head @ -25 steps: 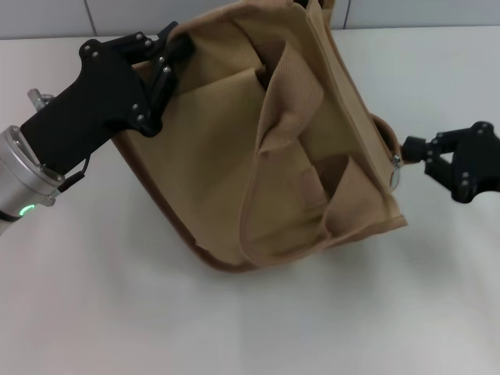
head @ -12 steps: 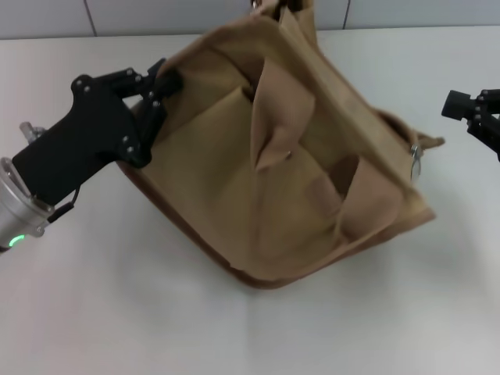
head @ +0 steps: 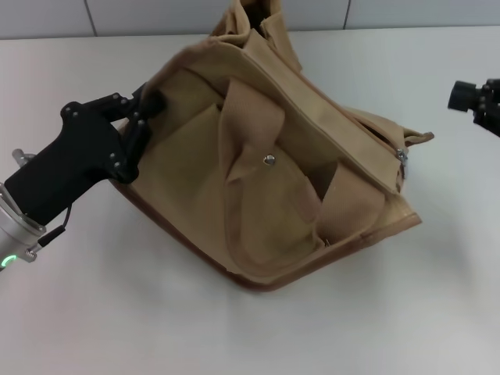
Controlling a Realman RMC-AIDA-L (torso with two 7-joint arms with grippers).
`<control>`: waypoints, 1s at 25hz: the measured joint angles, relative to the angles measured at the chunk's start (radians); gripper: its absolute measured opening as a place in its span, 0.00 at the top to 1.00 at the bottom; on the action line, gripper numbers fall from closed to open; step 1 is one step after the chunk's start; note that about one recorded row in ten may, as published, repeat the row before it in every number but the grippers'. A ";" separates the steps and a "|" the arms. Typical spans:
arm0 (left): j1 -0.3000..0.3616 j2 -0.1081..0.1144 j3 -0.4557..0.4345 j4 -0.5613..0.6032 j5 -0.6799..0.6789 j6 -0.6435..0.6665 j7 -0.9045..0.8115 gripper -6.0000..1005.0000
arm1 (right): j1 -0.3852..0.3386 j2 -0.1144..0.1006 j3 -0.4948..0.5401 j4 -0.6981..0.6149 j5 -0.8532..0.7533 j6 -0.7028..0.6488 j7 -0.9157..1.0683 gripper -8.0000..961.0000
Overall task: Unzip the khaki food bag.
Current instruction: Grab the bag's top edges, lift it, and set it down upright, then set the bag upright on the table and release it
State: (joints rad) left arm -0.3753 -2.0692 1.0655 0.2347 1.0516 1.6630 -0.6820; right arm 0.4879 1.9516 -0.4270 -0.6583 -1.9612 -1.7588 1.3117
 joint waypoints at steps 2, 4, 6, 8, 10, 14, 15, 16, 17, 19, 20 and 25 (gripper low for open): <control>0.002 0.000 -0.010 0.000 0.000 -0.005 0.000 0.95 | -0.007 0.006 -0.005 -0.034 -0.041 0.011 0.018 0.89; 0.005 0.000 -0.026 -0.002 0.000 -0.015 0.000 0.95 | -0.009 0.007 -0.005 -0.042 -0.075 0.024 0.021 0.87; 0.011 0.000 -0.040 -0.004 0.000 -0.025 -0.002 0.95 | -0.010 0.007 -0.006 -0.037 -0.087 0.042 0.022 0.83; 0.024 0.002 -0.057 -0.005 0.000 -0.038 -0.004 0.95 | -0.009 0.004 -0.012 -0.024 -0.095 0.057 0.022 0.79; 0.040 0.004 -0.074 -0.006 0.000 -0.049 -0.010 0.95 | -0.001 0.001 -0.034 -0.008 -0.120 0.070 0.023 0.75; 0.096 0.019 -0.109 -0.006 0.000 -0.096 -0.027 0.95 | 0.034 0.008 -0.066 0.000 -0.173 0.102 0.038 0.67; 0.104 0.022 -0.111 -0.006 0.000 -0.105 -0.028 0.95 | 0.042 0.010 -0.068 0.003 -0.178 0.107 0.038 0.65; 0.118 0.026 -0.113 -0.007 0.000 -0.121 -0.029 0.95 | 0.050 0.011 -0.069 0.006 -0.181 0.112 0.038 0.61; 0.130 0.030 -0.115 -0.008 -0.001 -0.137 -0.030 0.95 | 0.056 0.012 -0.069 0.010 -0.181 0.114 0.038 0.57; 0.150 0.037 -0.115 -0.011 0.000 -0.168 -0.032 0.94 | 0.071 0.012 -0.070 0.019 -0.181 0.119 0.036 0.48; 0.157 0.041 -0.112 -0.013 0.001 -0.186 -0.037 0.94 | 0.078 0.012 -0.070 0.022 -0.181 0.120 0.035 0.44; 0.152 0.049 -0.073 -0.014 0.053 -0.246 -0.116 0.94 | 0.095 0.012 -0.072 0.028 -0.182 0.122 0.034 0.32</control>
State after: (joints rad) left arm -0.2229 -2.0205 0.9928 0.2208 1.1048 1.4173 -0.7983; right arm 0.5827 1.9639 -0.4986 -0.6298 -2.1430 -1.6369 1.3454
